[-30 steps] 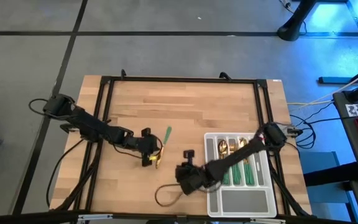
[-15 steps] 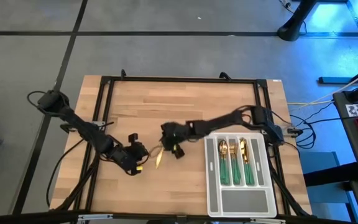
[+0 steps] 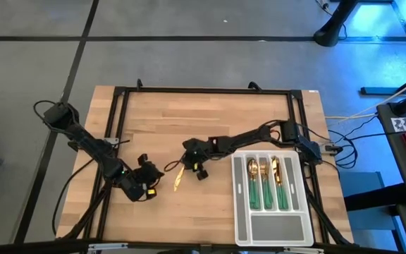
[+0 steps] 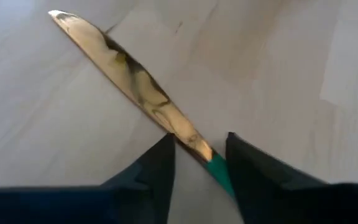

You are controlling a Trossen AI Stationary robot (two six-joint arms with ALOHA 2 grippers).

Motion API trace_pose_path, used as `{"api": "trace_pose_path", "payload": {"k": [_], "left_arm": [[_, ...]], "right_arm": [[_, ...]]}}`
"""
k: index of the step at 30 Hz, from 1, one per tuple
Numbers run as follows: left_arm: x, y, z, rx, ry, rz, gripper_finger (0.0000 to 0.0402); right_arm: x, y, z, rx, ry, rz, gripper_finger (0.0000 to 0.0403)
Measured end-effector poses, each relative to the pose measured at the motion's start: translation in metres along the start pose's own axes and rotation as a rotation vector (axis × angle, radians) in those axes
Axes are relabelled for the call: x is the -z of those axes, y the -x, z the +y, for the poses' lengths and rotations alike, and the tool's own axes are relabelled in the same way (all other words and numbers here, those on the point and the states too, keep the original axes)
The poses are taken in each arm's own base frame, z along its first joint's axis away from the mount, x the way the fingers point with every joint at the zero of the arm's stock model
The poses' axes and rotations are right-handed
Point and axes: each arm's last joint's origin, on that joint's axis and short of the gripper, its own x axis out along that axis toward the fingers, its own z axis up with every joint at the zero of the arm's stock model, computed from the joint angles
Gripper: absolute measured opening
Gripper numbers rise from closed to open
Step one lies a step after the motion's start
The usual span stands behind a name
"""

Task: Sort silverware
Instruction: Put the green knife into the silverware rack

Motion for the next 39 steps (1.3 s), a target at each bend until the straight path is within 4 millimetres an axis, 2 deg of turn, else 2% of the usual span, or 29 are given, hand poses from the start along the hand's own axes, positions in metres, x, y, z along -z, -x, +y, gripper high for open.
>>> {"api": "trace_pose_path", "payload": {"k": [3, 8, 13, 18, 25, 32, 36, 39], "left_arm": [[0.006, 0.007, -0.005, 0.027, -0.007, -0.013, 0.0001], [0.013, 0.017, -0.012, 0.058, -0.006, -0.044, 0.0001], [0.016, 0.022, -0.014, 0.069, -0.018, -0.066, 0.0001], [0.016, 0.022, -0.014, 0.068, -0.02, -0.071, 0.0001], [0.016, 0.022, -0.014, 0.068, -0.037, -0.072, 0.0001], [0.016, 0.023, -0.015, 0.073, -0.052, -0.076, 0.0001], [0.017, 0.025, -0.017, 0.092, -0.037, -0.077, 0.0001], [0.018, 0.027, -0.019, 0.105, -0.036, -0.08, 0.0001]], "right_arm": [[-0.005, -0.011, 0.019, 0.021, -0.036, 0.013, 0.0105], [-0.016, -0.017, 0.043, 0.114, -0.186, 0.027, 0.0044], [-0.024, -0.021, 0.061, 0.1, -0.342, -0.003, 0.0017], [-0.031, -0.026, 0.074, 0.091, -0.404, -0.072, 0.0057], [-0.034, -0.026, 0.073, 0.102, -0.4, -0.114, 0.0138], [-0.049, -0.017, 0.069, 0.122, -0.394, -0.235, 0.0207], [-0.049, -0.015, 0.072, 0.137, -0.393, -0.204, 0.022], [-0.038, -0.022, 0.079, 0.181, -0.388, -0.198, 0.0212]]}}
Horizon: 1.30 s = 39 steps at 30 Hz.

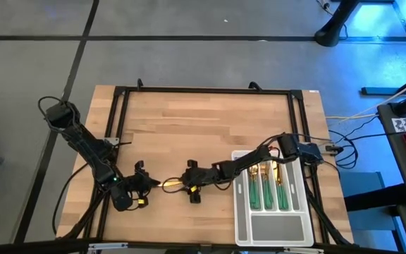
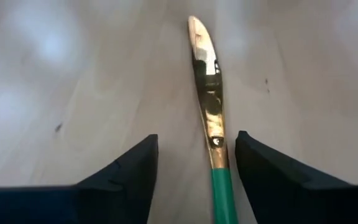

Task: Sort silverware
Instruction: Put the green knife into the silverware rack

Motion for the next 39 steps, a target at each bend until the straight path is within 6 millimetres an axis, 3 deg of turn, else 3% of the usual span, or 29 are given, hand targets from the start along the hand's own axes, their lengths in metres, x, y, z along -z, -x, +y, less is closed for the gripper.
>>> {"api": "trace_pose_path", "payload": {"k": [7, 15, 19, 24, 30, 39], "left_arm": [[-0.003, -0.001, -0.008, 0.026, -0.035, -0.07, 0.0001], [-0.005, -0.011, -0.013, -0.014, -0.124, -0.145, 0.0003], [-0.009, -0.015, -0.018, 0.016, -0.231, -0.157, 0.0032], [-0.012, -0.016, -0.02, 0.047, -0.416, -0.154, 0.0114], [-0.002, -0.036, -0.011, 0.002, -0.477, -0.049, 0.0194], [0.021, -0.073, 0.0, -0.09, -0.422, 0.084, 0.0201]], "right_arm": [[0.04, 0.0, -0.011, -0.004, -0.078, -0.062, 0.014], [0.06, -0.007, -0.013, -0.019, -0.164, -0.145, 0.0025], [0.064, -0.005, -0.013, -0.042, -0.161, -0.154, 0.0025], [0.058, -0.001, -0.015, -0.085, -0.172, -0.164, 0.0023], [0.043, 0.009, -0.022, -0.145, -0.255, -0.174, 0.0022], [0.042, 0.01, -0.027, -0.169, -0.294, -0.17, 0.0024]]}}
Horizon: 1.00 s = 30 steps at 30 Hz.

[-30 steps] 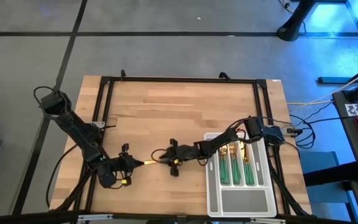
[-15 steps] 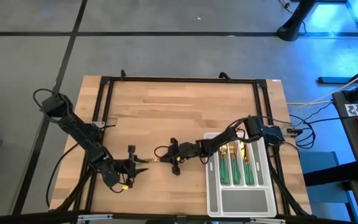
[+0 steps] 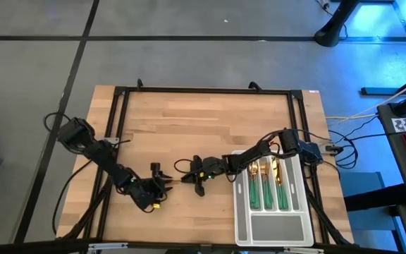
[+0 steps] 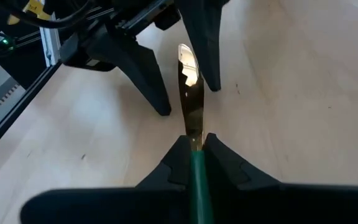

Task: Sort silverware
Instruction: Put the green knife into the silverware rack

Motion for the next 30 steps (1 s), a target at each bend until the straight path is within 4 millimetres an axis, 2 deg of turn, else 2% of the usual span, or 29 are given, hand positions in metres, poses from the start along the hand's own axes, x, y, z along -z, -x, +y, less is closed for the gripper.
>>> {"api": "trace_pose_path", "payload": {"k": [5, 11, 13, 16, 19, 24, 26, 30], "left_arm": [[0.003, -0.008, 0.001, 0.008, 0.059, 0.039, 0.0158], [0.003, -0.008, 0.0, 0.058, 0.085, 0.062, 0.0034], [0.003, -0.008, -0.001, 0.066, 0.093, 0.064, 0.001], [0.003, -0.008, -0.001, 0.077, 0.082, 0.064, 0.0007], [0.003, -0.008, -0.001, 0.083, 0.085, 0.061, 0.0004], [0.003, -0.008, -0.002, 0.086, 0.089, 0.06, 0.0003], [0.003, -0.008, -0.002, 0.087, 0.094, 0.058, 0.0003], [0.003, -0.008, -0.001, 0.088, 0.093, 0.052, 0.0002]], "right_arm": [[0.0, 0.0, 0.0, -0.003, -0.001, 0.0, 0.0027], [-0.001, 0.0, 0.002, -0.039, 0.031, -0.011, 0.0035], [0.0, 0.0, 0.005, -0.047, 0.037, -0.017, 0.0045], [-0.001, 0.0, 0.005, -0.031, 0.071, -0.033, 0.0071], [-0.011, 0.005, 0.005, -0.035, 0.106, -0.03, 0.0109], [-0.028, 0.024, 0.014, 0.035, 0.221, 0.111, 0.017], [-0.032, 0.032, 0.023, 0.076, 0.233, 0.195, 0.0183], [-0.032, 0.031, 0.039, 0.107, 0.268, 0.284, 0.0186]]}}
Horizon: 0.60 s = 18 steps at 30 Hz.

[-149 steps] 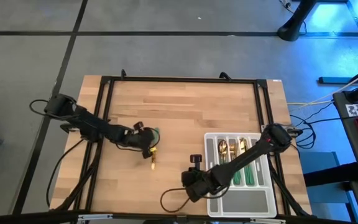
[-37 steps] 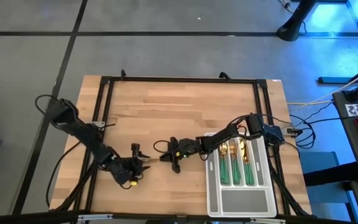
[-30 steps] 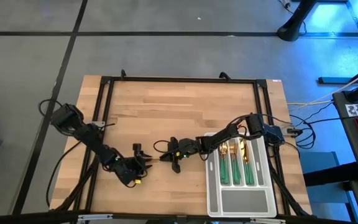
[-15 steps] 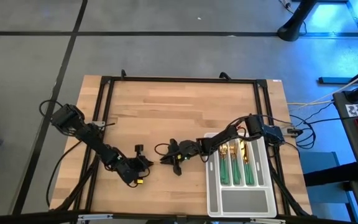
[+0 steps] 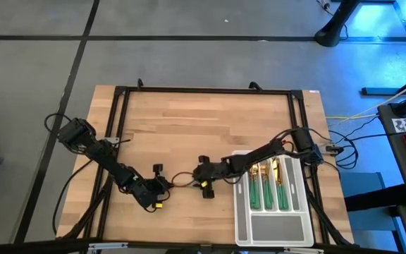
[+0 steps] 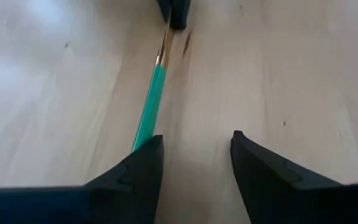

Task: Sort silverware
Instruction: Put the green knife into the silverware rack

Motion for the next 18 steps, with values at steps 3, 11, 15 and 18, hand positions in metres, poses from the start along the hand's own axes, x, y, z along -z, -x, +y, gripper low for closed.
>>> {"api": "trace_pose_path", "payload": {"k": [3, 11, 15, 18], "left_arm": [[0.0, 0.0, 0.0, 0.0, -0.001, 0.0, 0.0002], [0.0, 0.0, 0.0, 0.002, 0.006, 0.0, 0.0001], [0.0, 0.0, 0.0, 0.001, 0.007, 0.0, 0.0001], [0.0, 0.0, -0.001, 0.002, 0.01, 0.0, 0.0001]], "right_arm": [[0.0, 0.001, 0.01, 0.068, 0.026, 0.021, 0.0177], [-0.03, 0.031, 0.015, 0.223, 0.04, 0.092, 0.0161], [-0.042, 0.035, 0.02, 0.171, 0.007, 0.033, 0.0161], [-0.047, 0.031, 0.029, 0.133, -0.02, -0.055, 0.016]]}}
